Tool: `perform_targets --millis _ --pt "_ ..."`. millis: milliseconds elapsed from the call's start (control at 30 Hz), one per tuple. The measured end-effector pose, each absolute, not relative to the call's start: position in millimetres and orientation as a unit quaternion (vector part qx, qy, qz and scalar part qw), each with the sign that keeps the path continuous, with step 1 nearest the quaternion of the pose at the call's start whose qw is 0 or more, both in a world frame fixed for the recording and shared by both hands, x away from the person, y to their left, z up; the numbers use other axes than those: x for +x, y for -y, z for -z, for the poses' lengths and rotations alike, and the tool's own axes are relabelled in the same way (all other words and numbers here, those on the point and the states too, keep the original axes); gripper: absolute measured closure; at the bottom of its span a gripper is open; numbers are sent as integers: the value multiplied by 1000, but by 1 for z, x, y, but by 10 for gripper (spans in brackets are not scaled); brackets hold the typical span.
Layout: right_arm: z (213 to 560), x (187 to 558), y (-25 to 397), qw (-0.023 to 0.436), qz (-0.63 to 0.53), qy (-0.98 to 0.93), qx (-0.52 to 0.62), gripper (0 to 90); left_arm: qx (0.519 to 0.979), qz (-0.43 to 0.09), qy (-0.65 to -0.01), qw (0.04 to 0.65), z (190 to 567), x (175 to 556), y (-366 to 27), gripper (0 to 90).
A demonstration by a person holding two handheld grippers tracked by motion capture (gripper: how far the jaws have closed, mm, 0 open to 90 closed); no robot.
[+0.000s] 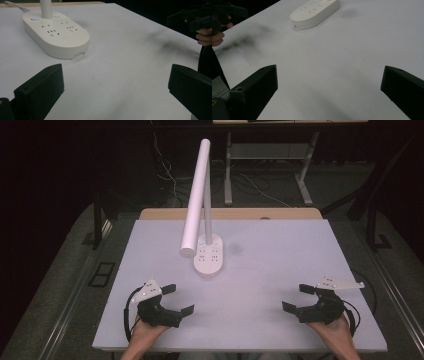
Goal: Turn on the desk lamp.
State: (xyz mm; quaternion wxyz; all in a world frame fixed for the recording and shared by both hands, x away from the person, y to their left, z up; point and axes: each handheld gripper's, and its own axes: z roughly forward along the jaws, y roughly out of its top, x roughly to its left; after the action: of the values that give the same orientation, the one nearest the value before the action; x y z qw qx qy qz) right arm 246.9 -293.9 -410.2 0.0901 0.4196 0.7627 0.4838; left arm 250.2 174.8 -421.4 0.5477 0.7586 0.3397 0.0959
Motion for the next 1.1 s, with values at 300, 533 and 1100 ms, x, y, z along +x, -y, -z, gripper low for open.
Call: perform_targets --millis 300,533,1100 --pt "409 246 292 85 -476 -769 418 7 761 -97 -341 544 422 248 -174 0" --pt "407 245 291 83 -472 -774 414 7 761 -99 -344 541 423 249 -175 0" --pt "400 247 288 70 -456 -787 409 7 766 -97 -346 532 425 251 -173 0"
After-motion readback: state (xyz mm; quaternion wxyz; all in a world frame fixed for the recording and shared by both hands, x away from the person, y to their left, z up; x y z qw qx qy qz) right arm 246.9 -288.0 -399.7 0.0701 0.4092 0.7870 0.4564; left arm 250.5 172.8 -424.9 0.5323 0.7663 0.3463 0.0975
